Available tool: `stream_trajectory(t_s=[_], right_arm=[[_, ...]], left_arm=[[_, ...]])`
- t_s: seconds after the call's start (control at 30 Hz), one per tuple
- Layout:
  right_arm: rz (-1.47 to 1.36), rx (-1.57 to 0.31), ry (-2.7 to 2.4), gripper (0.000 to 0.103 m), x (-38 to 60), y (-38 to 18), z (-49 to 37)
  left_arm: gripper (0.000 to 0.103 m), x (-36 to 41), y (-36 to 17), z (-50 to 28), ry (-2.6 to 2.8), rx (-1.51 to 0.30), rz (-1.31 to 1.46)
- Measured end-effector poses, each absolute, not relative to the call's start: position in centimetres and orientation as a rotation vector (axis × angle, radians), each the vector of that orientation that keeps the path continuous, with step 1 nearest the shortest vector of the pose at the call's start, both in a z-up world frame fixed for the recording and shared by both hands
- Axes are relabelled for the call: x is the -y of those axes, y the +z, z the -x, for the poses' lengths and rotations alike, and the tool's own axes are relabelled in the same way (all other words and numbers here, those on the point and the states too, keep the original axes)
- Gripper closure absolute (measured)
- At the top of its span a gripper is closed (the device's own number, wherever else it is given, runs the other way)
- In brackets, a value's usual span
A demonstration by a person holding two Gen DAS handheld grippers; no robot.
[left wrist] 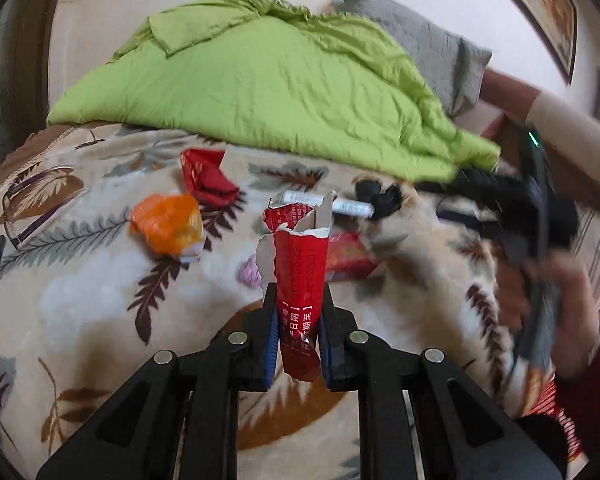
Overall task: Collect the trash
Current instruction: 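Grasp the red tube with the left tool while the right tool grasps the black plastic bag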
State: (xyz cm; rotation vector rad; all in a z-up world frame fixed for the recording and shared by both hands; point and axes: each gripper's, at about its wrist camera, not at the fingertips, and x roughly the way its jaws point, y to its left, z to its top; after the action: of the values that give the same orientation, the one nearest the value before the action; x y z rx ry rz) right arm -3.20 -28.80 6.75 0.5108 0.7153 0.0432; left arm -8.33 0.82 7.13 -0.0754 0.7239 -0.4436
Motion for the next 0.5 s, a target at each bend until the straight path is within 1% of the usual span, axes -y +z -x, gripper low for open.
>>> stream_trajectory(t_s=[0.13, 0.2, 0.23, 0.3, 0.37, 0.43, 0.5], right_arm=[[-0.545, -0.786, -0.017, 0.036, 29.6, 4.0, -2.5], [-0.570, -0.778, -0.039, 0.036, 30.1, 3.0, -4.1], [-0.566, -0.784, -0.056, 0.039, 30.1, 2.4, -5.1], [-0.562, -0.786, -0.063, 0.052, 30.1, 1.8, -6.1], [-0.566, -0.787, -0.067, 0.062, 30.1, 1.3, -6.4], [-0.562, -0.752, -0.058, 0.067, 30.0, 1.9, -5.6], [-0.528, -0.720, -0.062, 0.070, 29.5, 3.0, -4.2]], left_arm=[[0.087, -1.0, 6.3, 7.3, -0.452, -0.748, 0.091], [0.087, -1.0, 6.0, 7.1, -0.459, -0.750, 0.084], [0.087, -1.0, 6.0, 7.1, -0.463, -0.749, 0.083], [0.087, -0.9, 6.0, 6.8, -0.467, -0.749, 0.074], [0.087, -1.3, 6.0, 6.5, -0.462, -0.746, 0.082], [0.087, -1.5, 6.1, 6.2, -0.455, -0.746, 0.094], [0.087, -1.7, 6.2, 6.3, -0.451, -0.742, 0.100]])
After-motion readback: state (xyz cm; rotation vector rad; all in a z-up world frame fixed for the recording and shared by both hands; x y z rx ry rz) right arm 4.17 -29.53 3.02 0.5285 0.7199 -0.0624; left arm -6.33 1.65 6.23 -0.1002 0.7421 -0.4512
